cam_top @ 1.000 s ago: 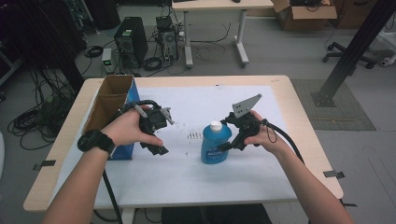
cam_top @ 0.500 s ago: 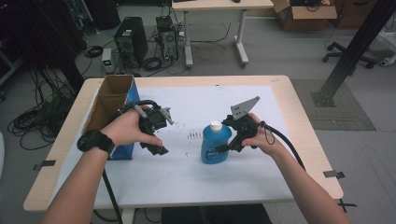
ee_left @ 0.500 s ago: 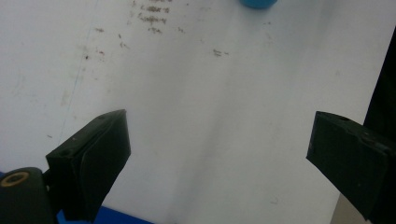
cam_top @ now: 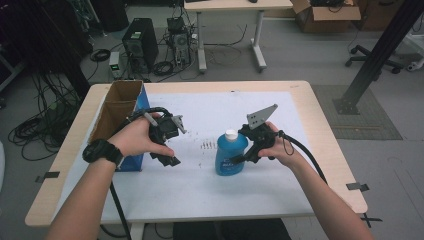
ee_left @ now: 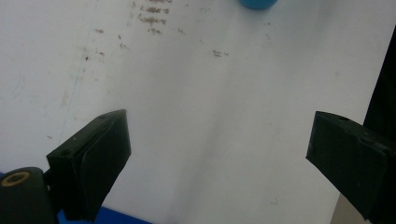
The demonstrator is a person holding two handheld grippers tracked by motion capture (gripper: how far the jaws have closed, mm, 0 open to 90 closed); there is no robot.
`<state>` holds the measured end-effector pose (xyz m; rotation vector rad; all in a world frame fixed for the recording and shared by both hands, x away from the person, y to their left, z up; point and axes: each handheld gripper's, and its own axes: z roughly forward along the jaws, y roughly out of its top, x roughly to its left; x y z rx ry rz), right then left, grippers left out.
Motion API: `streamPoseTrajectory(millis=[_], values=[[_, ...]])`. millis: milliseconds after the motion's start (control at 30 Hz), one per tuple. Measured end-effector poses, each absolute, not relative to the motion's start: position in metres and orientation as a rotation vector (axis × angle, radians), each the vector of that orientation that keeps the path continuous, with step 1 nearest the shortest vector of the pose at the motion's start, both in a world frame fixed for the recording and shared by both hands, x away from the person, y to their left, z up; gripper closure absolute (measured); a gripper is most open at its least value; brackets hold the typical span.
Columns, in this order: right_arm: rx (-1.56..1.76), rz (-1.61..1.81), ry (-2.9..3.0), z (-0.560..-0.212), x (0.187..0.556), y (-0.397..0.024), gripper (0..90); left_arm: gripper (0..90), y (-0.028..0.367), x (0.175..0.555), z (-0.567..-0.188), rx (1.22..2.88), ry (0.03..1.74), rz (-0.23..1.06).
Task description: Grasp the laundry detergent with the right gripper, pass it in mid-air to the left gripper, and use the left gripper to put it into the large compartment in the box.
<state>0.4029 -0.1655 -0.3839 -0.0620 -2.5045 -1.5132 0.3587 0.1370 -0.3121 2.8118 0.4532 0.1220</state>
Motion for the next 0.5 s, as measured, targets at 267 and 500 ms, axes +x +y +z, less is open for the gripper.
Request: streamPoseTrajectory(millis=[267, 500], values=[[-0.061, -1.517, -2.505, -0.3845, 0.4033, -0.1666, 17.3, 6.8, 0.1373, 0.3594, -0.3123, 2.814, 0.451, 0.124], [-0.05, -1.513, -2.506, -0.3854, 0.4029, -0.1667, 21.6, 6.9, 0.1375, 0.359, -0.3119, 2.811, 0.454, 0.122]])
